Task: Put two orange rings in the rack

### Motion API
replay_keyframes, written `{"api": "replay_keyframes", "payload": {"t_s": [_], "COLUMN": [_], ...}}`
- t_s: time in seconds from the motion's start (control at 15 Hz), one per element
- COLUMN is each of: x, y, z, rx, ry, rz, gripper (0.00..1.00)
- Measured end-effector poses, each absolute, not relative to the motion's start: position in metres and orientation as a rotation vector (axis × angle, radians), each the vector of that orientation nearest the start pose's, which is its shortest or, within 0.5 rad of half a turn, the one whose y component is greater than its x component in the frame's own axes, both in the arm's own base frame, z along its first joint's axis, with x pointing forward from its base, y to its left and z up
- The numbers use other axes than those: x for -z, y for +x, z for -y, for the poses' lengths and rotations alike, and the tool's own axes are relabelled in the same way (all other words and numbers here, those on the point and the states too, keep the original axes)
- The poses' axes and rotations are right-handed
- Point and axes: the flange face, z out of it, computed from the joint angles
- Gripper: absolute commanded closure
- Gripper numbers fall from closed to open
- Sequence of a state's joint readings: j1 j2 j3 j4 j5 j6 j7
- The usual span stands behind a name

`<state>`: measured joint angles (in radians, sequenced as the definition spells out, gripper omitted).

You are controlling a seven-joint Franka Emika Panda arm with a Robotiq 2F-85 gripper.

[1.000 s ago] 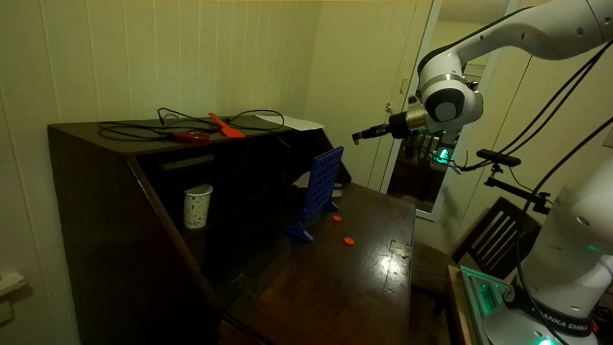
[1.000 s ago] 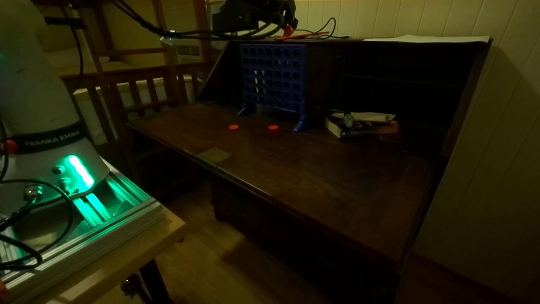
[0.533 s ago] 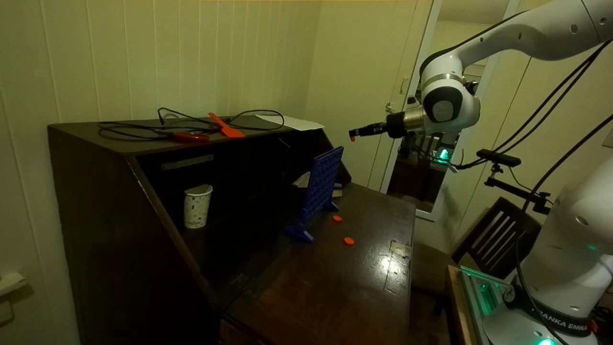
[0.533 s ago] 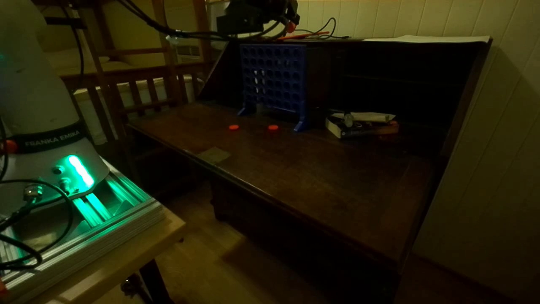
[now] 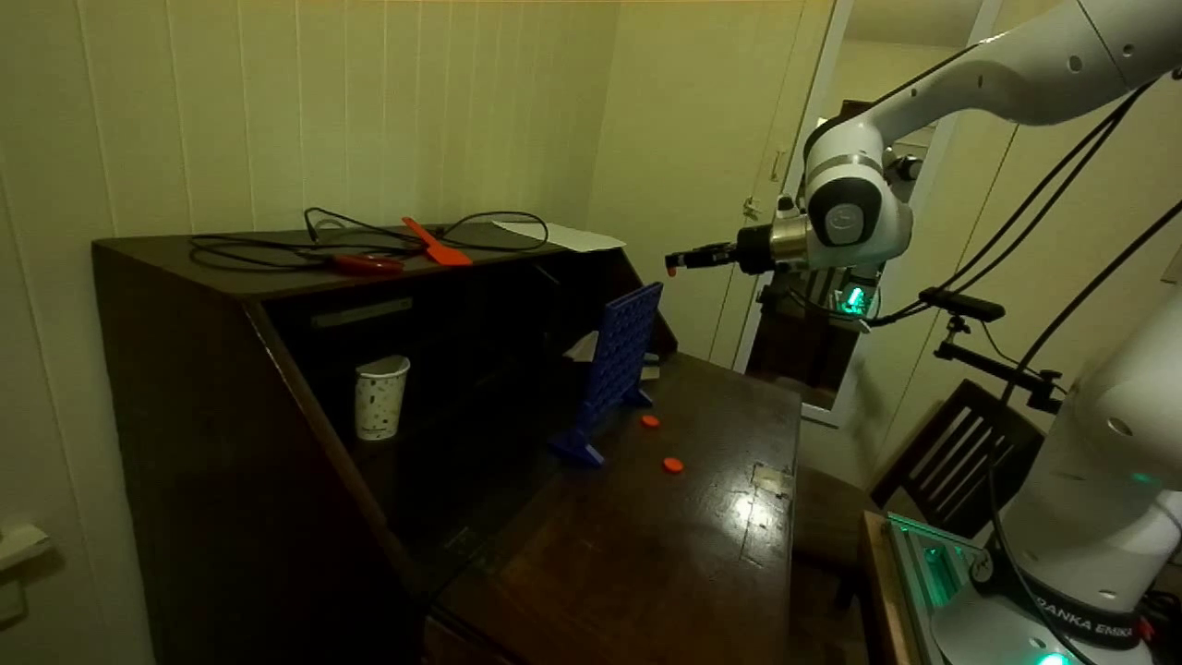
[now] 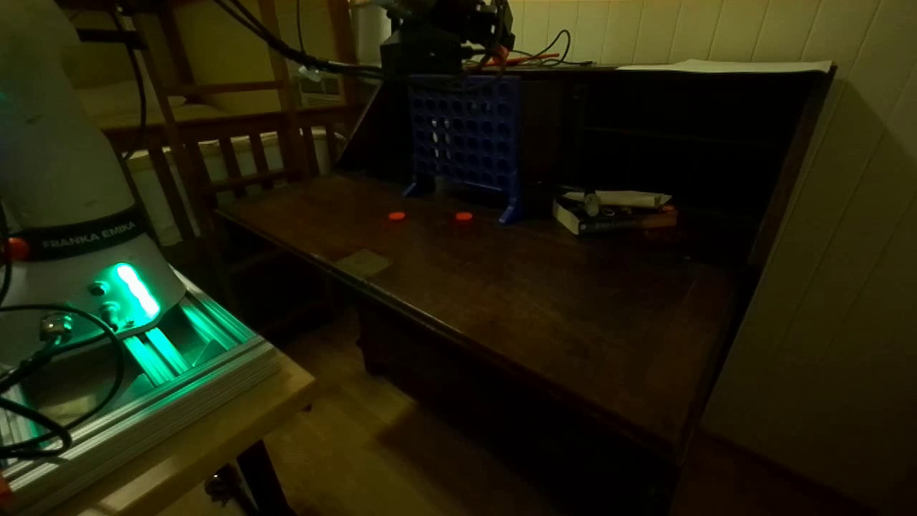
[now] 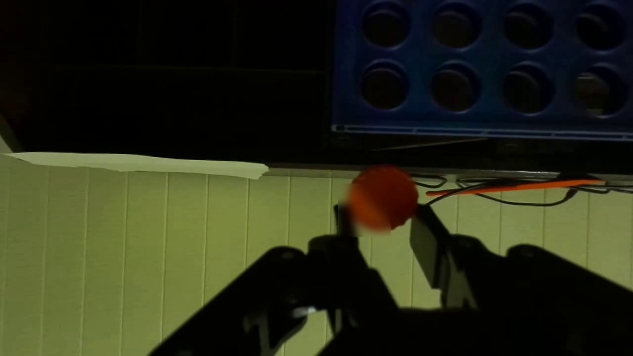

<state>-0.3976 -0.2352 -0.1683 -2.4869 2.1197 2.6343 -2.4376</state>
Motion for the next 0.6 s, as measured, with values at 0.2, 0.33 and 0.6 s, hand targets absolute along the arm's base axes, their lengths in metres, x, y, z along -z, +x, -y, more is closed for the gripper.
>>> {"api": "replay_keyframes", "payload": {"t_s": [0.2, 0.33, 0.6], "x": [-0.38, -0.377, -0.373], "y": [0.377, 0.38, 0.386], "z": [0.266, 0.266, 0.264], "rx": [1.862, 1.87, 1.882], "ry": [-2.628, -2.628, -2.625], "rz": [-0.061, -0.057, -0.041], "gripper": [0.91, 0.91, 0.91]}}
